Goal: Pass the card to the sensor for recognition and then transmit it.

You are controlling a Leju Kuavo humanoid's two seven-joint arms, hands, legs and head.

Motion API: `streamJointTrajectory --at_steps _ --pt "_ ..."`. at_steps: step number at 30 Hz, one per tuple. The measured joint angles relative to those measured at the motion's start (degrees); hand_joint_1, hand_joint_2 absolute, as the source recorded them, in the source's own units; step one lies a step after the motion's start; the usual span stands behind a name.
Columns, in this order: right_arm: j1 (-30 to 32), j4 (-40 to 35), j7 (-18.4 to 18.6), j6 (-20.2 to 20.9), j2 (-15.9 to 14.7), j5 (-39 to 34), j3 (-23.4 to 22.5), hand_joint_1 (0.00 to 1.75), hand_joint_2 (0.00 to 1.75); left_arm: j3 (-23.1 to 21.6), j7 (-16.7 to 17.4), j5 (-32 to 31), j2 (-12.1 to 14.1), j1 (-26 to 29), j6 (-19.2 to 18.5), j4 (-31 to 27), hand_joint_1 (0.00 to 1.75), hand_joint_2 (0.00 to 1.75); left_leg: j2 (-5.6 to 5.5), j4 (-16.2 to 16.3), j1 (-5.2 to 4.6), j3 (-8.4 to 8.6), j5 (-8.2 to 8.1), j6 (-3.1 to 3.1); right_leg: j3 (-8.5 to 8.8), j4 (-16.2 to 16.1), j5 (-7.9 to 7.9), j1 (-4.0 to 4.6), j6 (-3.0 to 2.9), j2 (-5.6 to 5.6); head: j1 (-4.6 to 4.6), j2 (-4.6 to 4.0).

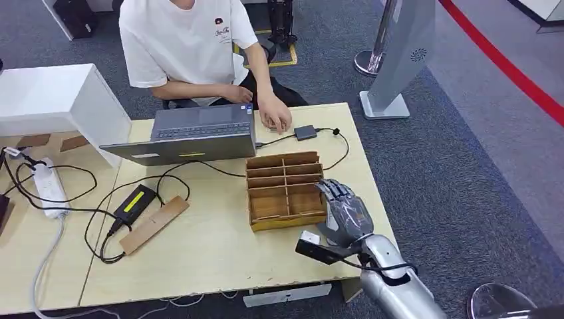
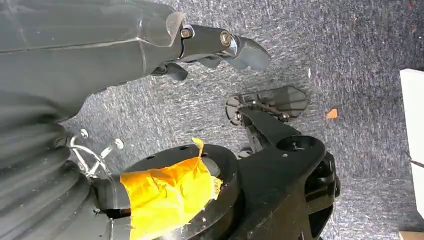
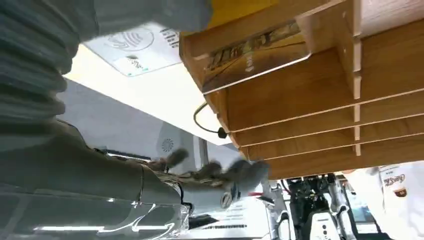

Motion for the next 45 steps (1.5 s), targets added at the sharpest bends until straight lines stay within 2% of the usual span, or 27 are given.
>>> streamJointTrajectory --at_steps 21,22,24,25,29,45 --pt "0.49 -0.02 -0.63 0.04 0.15 -1.16 -0.18 1.75 1.75 -0.61 0.48 0.46 0.0 -0.01 0.11 0.0 0.0 1.75 0.0 0.0 0.0 0.0 0.0 0.0 0.0 0.0 0.0 0.0 0.0 0.0 -0.02 0.0" --pt "0.49 -0.02 -0.72 0.09 0.15 -1.22 -0.17 1.75 1.75 -0.88 0.46 0.44 0.0 -0.02 -0.67 0.0 0.0 0.0 0.0 0.0 0.0 0.0 0.0 0.0 0.0 0.0 0.0 0.0 0.0 0.0 -0.02 0.0" --pt "0.49 -0.02 -0.83 0.11 0.15 -1.71 -0.18 1.75 1.75 -1.07 -0.62 0.9 0.0 0.0 -1.62 0.0 0.0 0.0 0.01 0.0 0.0 0.0 0.0 0.0 0.0 0.0 0.0 0.0 0.0 0.0 -0.02 0.0" --pt "0.5 -0.02 -0.85 0.11 0.15 -1.79 -0.18 1.75 1.75 -1.07 -1.62 1.53 0.0 0.0 -1.79 0.0 0.0 1.75 0.0 0.0 0.0 0.0 0.0 0.0 0.0 0.0 0.0 0.0 0.0 0.0 0.0 0.0" --pt "0.69 -0.09 -0.87 0.04 0.15 -1.77 -0.24 1.75 1.75 -1.07 -3.72 2.58 -0.02 -0.05 -1.55 0.0 0.0 1.75 0.0 0.0 0.0 0.0 0.0 0.0 0.0 -0.01 0.0 0.0 0.0 0.01 -0.02 0.0" --pt "0.33 -0.26 -0.63 -0.57 0.15 -0.7 -0.26 1.75 1.75 -1.22 -1.94 1.97 0.07 -0.05 -0.55 0.0 0.0 1.75 0.0 0.0 0.0 0.0 0.0 0.0 0.0 0.0 0.0 0.0 0.0 0.01 0.0 0.0"
